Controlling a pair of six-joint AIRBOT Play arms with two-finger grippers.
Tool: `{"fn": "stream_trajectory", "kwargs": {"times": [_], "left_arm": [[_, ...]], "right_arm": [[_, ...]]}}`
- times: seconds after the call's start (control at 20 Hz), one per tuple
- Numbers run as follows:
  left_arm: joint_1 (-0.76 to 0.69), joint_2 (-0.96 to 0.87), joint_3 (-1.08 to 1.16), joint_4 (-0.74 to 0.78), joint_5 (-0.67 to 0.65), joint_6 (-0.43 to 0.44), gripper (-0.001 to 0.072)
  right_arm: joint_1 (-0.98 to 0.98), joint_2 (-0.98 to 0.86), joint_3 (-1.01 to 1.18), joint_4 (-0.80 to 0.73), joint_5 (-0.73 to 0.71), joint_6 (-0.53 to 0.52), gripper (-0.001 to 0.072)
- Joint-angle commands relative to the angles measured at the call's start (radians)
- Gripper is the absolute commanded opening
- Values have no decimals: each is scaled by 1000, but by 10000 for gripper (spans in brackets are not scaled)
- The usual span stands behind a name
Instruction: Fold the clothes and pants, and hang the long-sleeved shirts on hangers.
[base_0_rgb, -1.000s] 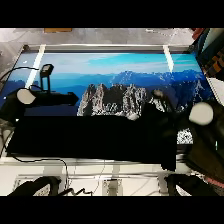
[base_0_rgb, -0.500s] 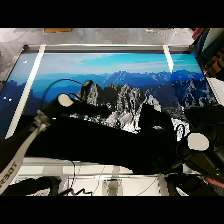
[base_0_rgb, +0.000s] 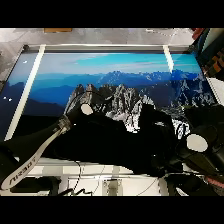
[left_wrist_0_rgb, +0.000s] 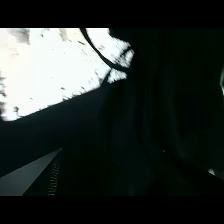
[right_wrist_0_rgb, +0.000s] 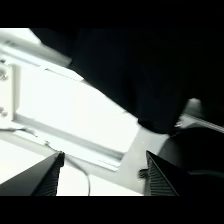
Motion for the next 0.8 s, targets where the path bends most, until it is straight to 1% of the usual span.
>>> {"fn": "stream_trajectory", "kwargs": {"times": [0.0,0.15,0.2,0.25,0.3,0.4,0.5,0.55,0.6,0.65,0.75], "left_arm": [[-31,-10,0,-5,-71,23,688],[-58,-11,0,-9,-68,22,687],[-73,-14,0,-9,-68,22,658],[-90,-19,0,-9,-63,22,572],[-109,-27,1,-9,-52,22,546],[-138,-42,1,-9,-21,22,546],[-149,-46,1,-8,12,23,552],[-149,-46,2,-8,23,23,590],[-143,-46,4,-5,27,23,643],[-137,-46,8,2,26,23,656],[-125,-45,18,0,22,23,656]], "right_arm": [[1,1,0,-190,-92,27,588],[-1,1,3,-385,-295,121,588],[-1,1,6,-436,-351,142,588],[-1,1,12,-474,-406,151,588],[-1,1,18,-500,-449,161,587],[-1,1,32,-529,-509,163,585],[-1,2,41,-552,-525,163,583],[-1,1,43,-564,-526,163,584],[-1,1,43,-576,-525,163,583],[-1,1,43,-591,-526,163,583],[-6,1,43,-620,-526,164,583]]}}
